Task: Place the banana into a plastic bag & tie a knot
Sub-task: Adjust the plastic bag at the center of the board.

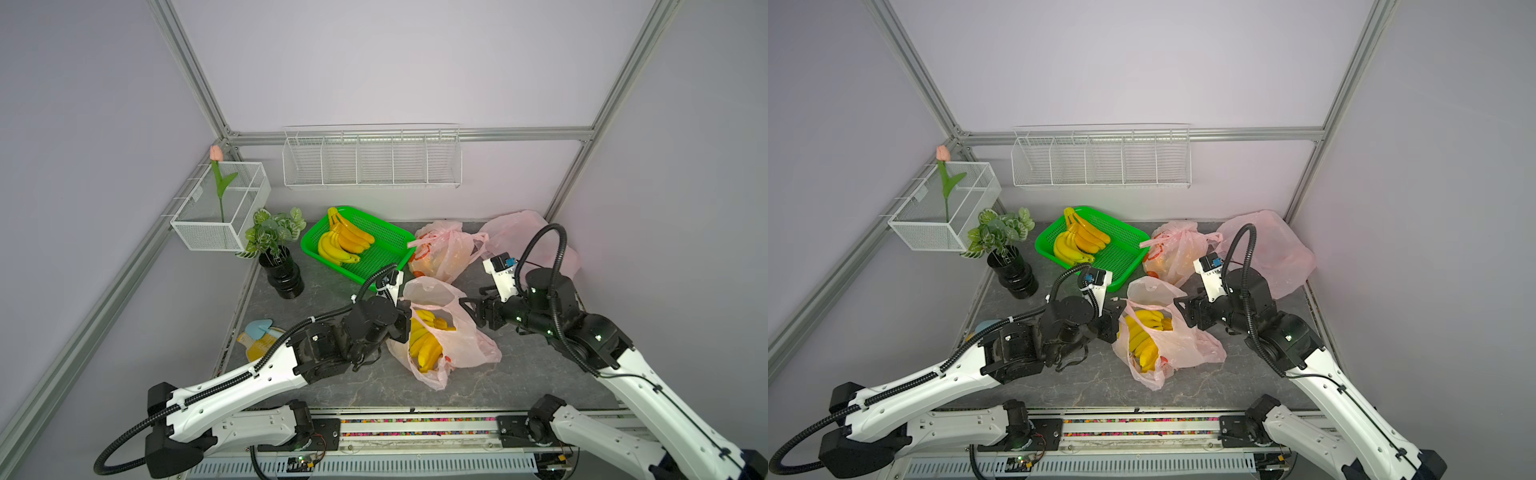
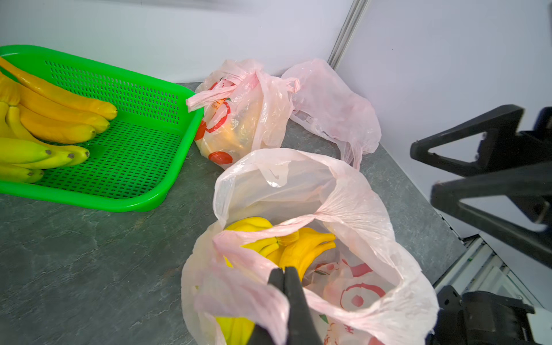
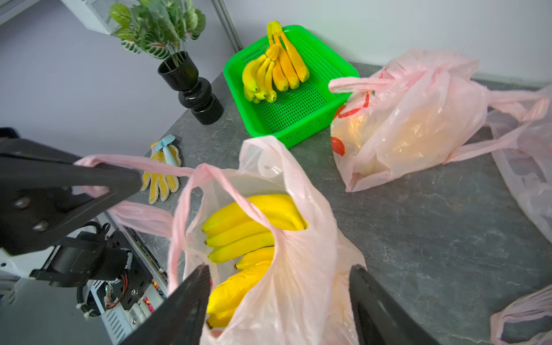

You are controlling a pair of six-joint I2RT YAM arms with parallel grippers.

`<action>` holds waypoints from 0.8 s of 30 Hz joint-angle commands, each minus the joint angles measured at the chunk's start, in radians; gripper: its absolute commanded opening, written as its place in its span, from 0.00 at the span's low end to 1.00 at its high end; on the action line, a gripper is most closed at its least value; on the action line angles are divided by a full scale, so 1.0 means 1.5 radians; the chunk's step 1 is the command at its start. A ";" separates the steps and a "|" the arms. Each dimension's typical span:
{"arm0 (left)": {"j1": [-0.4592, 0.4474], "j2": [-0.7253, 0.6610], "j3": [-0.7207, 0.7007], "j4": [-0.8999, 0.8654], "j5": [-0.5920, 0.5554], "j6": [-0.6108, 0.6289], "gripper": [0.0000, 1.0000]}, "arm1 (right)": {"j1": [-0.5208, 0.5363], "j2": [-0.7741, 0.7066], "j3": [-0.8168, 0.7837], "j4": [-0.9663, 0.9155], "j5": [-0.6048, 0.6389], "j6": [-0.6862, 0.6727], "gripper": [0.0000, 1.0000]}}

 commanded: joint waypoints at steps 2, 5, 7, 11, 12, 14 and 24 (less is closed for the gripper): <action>0.002 -0.022 -0.005 0.023 0.012 0.005 0.00 | 0.095 0.040 0.029 -0.097 0.093 -0.044 0.77; 0.003 -0.029 -0.004 0.023 0.014 0.006 0.00 | 0.150 0.077 0.028 -0.082 0.119 -0.060 0.81; 0.002 -0.030 -0.003 0.022 0.014 0.007 0.00 | 0.175 0.110 0.037 -0.075 0.127 -0.072 0.82; 0.002 -0.030 -0.002 0.025 0.017 0.008 0.00 | 0.199 0.166 0.047 -0.044 0.126 -0.090 0.85; 0.001 -0.030 -0.003 0.027 0.018 0.009 0.00 | 0.199 0.181 0.050 -0.035 0.128 -0.094 0.85; 0.002 -0.032 -0.005 0.030 0.018 0.009 0.00 | 0.199 0.202 0.047 -0.015 0.151 -0.104 0.85; 0.002 -0.051 -0.015 0.053 0.034 0.014 0.00 | 0.196 0.265 -0.019 0.155 0.262 -0.190 0.84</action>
